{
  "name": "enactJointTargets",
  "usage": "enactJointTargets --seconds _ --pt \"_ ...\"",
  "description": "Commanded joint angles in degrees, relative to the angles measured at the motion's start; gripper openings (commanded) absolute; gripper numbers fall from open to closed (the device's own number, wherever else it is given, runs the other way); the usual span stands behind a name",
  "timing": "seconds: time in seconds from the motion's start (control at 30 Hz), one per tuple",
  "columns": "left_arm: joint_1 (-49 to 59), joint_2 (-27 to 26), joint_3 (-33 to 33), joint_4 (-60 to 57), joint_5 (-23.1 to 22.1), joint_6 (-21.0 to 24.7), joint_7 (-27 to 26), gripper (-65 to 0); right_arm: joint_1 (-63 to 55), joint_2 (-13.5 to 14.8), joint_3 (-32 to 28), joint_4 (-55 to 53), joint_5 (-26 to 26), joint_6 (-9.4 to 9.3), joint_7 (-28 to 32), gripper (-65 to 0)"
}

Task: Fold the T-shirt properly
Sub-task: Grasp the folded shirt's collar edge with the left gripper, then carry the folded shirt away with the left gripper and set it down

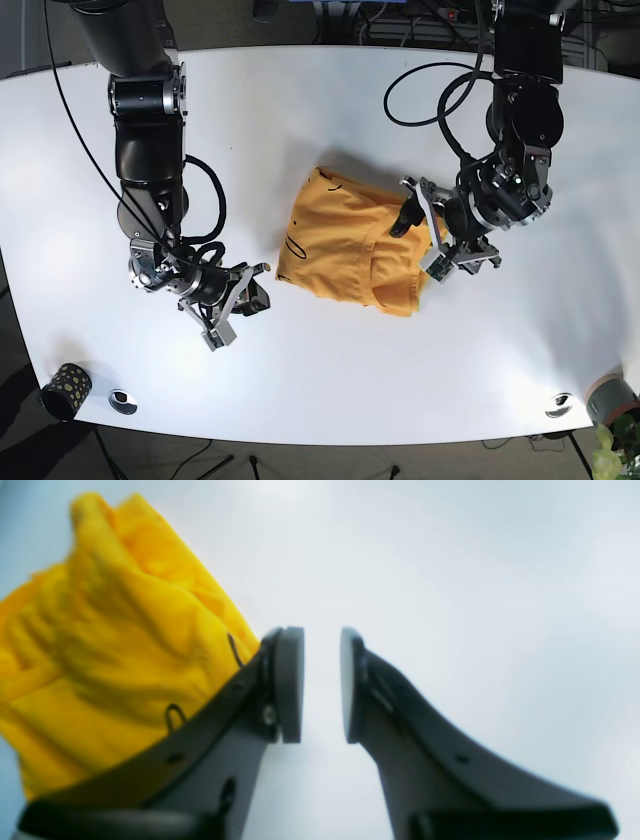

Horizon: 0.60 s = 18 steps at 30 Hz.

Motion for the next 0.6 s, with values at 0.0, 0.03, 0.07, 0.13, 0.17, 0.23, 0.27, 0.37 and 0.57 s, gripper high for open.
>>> enactJointTargets --seconds 0.0,0.03,0.07,0.13,0.17,0.23,0.27,0.37,0.57 --pt "0.4 1.2 0.0 1.8 -0.6 0.1 -1.1 -25.8 2.1 -1.3 -0.1 -2.1 -2.5 0.63 5.0 -52.8" --pt "1.2 1.8 -0.2 1.9 -0.6 0.1 -1.1 -25.8 2.1 -1.9 0.0 -3.9 -4.2 0.8 6.7 -52.8" --pt "2.0 2.0 -0.3 2.0 -0.6 0.1 -1.1 -25.8 2.1 -1.9 0.0 -5.6 -5.5 0.8 8.0 -52.8" --pt "2.9 2.1 -0.3 2.2 -0.7 0.1 -1.1 -25.8 2.0 -2.1 0.0 -7.0 -6.0 0.8 9.0 -52.8" --pt "3.4 2.2 -0.4 2.7 -0.5 0.1 -1.1 -25.8 1.7 -2.5 0.0 -7.4 -6.0 0.8 9.2 -52.8" --pt "3.9 2.2 -0.5 3.4 -0.5 0.2 -1.1 -25.8 1.3 -3.0 -0.1 -7.4 -6.0 0.89 9.2 -52.8" --pt "4.2 2.2 -0.5 3.8 -0.4 0.5 -1.1 -25.8 0.3 -3.1 -0.1 -6.8 -6.0 0.89 8.7 -52.8" --pt "4.5 2.3 -0.5 5.9 -0.3 0.6 -1.0 -25.8 -2.7 -4.0 -0.1 -0.7 -6.2 0.89 5.7 -52.8" --pt "4.6 2.3 -0.5 9.1 3.1 0.6 -1.0 -25.8 -10.0 -6.3 -0.1 12.6 -6.5 0.89 -0.6 -52.8"
